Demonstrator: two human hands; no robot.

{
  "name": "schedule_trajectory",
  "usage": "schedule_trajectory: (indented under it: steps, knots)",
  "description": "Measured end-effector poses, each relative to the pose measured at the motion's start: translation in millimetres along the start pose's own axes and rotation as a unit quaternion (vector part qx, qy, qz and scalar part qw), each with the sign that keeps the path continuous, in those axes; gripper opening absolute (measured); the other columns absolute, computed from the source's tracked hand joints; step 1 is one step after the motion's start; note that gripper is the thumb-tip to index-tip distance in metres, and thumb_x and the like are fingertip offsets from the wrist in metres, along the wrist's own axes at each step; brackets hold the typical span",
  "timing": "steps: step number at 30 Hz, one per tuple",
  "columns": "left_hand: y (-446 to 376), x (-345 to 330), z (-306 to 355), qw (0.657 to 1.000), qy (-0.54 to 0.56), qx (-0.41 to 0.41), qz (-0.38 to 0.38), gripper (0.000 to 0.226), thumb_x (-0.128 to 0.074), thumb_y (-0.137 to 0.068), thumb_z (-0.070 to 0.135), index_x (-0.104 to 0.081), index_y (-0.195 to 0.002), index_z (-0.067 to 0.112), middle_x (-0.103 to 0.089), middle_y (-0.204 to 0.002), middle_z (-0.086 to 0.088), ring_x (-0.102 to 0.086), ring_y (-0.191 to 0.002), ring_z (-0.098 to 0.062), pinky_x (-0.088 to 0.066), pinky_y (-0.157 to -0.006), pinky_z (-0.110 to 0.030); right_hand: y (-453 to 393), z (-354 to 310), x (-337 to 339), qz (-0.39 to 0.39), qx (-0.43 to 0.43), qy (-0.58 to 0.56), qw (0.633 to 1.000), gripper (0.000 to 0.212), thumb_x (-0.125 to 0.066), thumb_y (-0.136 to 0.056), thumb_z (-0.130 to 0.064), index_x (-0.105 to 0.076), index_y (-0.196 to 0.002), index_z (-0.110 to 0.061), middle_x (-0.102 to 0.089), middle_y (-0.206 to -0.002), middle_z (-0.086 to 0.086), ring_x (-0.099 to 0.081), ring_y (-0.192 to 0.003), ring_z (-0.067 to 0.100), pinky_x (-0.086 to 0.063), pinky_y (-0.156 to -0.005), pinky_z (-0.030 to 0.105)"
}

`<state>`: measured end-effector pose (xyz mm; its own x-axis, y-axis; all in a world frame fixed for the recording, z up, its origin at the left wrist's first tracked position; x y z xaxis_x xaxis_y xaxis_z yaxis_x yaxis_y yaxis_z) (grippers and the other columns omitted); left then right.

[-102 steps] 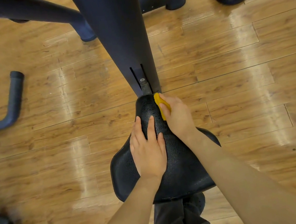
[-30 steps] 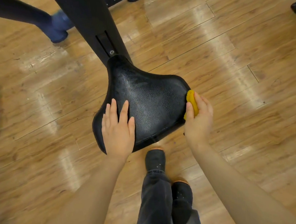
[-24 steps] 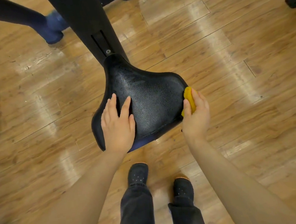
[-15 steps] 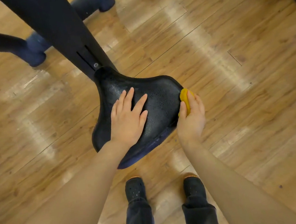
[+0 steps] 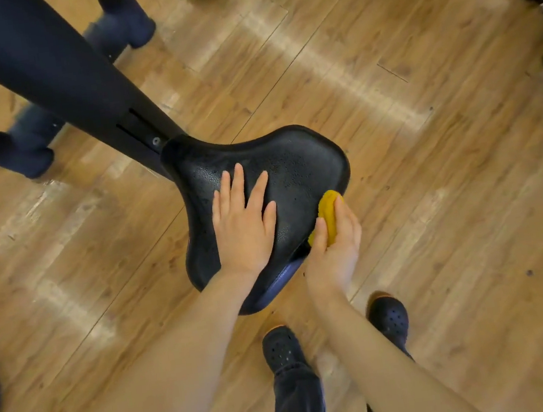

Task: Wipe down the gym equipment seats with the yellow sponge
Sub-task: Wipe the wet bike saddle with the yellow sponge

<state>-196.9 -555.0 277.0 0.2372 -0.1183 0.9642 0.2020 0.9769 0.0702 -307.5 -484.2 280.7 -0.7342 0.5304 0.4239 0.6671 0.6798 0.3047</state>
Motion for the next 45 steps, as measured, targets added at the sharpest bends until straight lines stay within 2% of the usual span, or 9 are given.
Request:
schedule_trajectory:
  steps: [4,8,12,15,22,28,35,42,45]
  knots:
    - [0,-1,-8,1.000,-0.009,-0.019,-0.010,0.051,-0.029,-0.100,0.043,-0.037,-0.147,0.026,-0.025,-0.158,-0.010,-0.015,-0.147,-0.029,-0.017,-0.117,-0.046,-33,-4,2,0.034,-0.014,-0.031,0.999,0.044,-0.046,-0.101,-0.021,-0.041,-0.144,-0.020,-0.043,-0.136,-0.009,-0.041,-0.130,0.007,-0.033,-0.113,0.033]
    - [1,0,-19,0.998,-0.029,-0.058,-0.025,0.052,-0.030,-0.100,0.044,-0.035,-0.148,0.026,-0.022,-0.159,-0.009,-0.015,-0.147,-0.028,-0.018,-0.116,-0.043,-41,-10,-5,0.033,-0.029,-0.030,0.999,0.046,-0.043,-0.102,-0.020,-0.036,-0.147,-0.018,-0.039,-0.145,0.000,-0.037,-0.133,0.009,-0.026,-0.111,0.018]
    - [2,4,-24,0.996,-0.021,-0.078,-0.032,0.050,-0.038,-0.101,0.040,-0.035,-0.149,0.025,-0.021,-0.159,-0.009,-0.015,-0.147,-0.029,-0.021,-0.115,-0.045,-4,-2,-12,0.038,-0.062,-0.033,0.997,0.047,-0.040,-0.103,-0.023,-0.031,-0.149,-0.020,-0.039,-0.134,-0.001,-0.034,-0.111,-0.013,-0.018,-0.087,-0.008]
    - [0,6,-27,0.995,-0.009,-0.086,-0.047,0.051,-0.041,-0.100,0.039,-0.034,-0.149,0.026,-0.021,-0.159,-0.010,-0.015,-0.147,-0.030,-0.024,-0.114,-0.049,44,9,-21,0.035,-0.114,-0.047,0.992,0.048,-0.038,-0.103,-0.026,-0.027,-0.150,-0.025,-0.040,-0.125,-0.004,-0.038,-0.099,-0.016,-0.026,-0.089,-0.002]
    - [0,16,-40,0.989,-0.012,-0.129,-0.074,0.049,-0.041,-0.100,0.038,-0.037,-0.147,0.025,-0.022,-0.159,-0.009,-0.016,-0.147,-0.028,-0.028,-0.112,-0.049,87,13,-30,0.048,-0.140,-0.071,0.986,0.050,-0.038,-0.102,-0.027,-0.026,-0.150,-0.024,-0.037,-0.144,-0.002,-0.037,-0.132,0.009,-0.035,-0.109,0.029]
    - [9,18,-51,0.987,-0.016,-0.148,-0.062,0.052,-0.031,-0.097,0.043,-0.040,-0.145,0.025,-0.027,-0.157,-0.009,-0.021,-0.146,-0.028,-0.032,-0.112,-0.046,24,-5,-30,0.117,-0.088,-0.057,0.988,0.049,-0.042,-0.102,-0.017,-0.029,-0.149,-0.014,-0.038,-0.146,0.009,-0.032,-0.135,0.016,-0.021,-0.106,0.015]
    - [18,18,-57,0.985,-0.003,-0.153,-0.074,0.053,-0.031,-0.097,0.043,-0.039,-0.146,0.023,-0.025,-0.158,-0.010,-0.019,-0.146,-0.028,-0.028,-0.113,-0.046,69,2,-54,0.114,-0.080,-0.007,0.990,0.055,-0.040,-0.102,-0.022,-0.019,-0.153,-0.020,-0.026,-0.150,0.005,-0.031,-0.137,0.018,-0.029,-0.113,0.032]
    - [18,23,-65,0.980,-0.011,-0.180,-0.085,0.051,-0.038,-0.099,0.037,-0.039,-0.147,0.021,-0.024,-0.158,-0.012,-0.019,-0.146,-0.030,-0.028,-0.114,-0.047,102,4,-49,0.061,-0.138,-0.065,0.986,0.056,-0.040,-0.102,-0.023,-0.016,-0.152,-0.025,-0.025,-0.147,0.002,-0.034,-0.118,0.001,-0.031,-0.078,-0.006]
    - [19,23,-68,0.978,-0.030,-0.186,-0.088,0.054,-0.028,-0.098,0.043,-0.038,-0.147,0.022,-0.024,-0.158,-0.011,-0.019,-0.146,-0.029,-0.025,-0.115,-0.044,79,-2,-41,0.095,-0.145,-0.096,0.980,0.053,-0.042,-0.102,-0.015,-0.022,-0.151,-0.014,-0.030,-0.145,0.009,-0.030,-0.110,-0.009,-0.025,-0.075,-0.010]
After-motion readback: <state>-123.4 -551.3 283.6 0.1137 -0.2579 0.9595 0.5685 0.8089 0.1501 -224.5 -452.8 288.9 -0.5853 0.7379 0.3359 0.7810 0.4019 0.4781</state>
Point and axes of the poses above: each hand's wrist, its own y-axis away from the middle knuckle, its own x-axis out of the back of the hand, z = x × y, the point moved 1 cm from there along -y, towards the middle knuckle
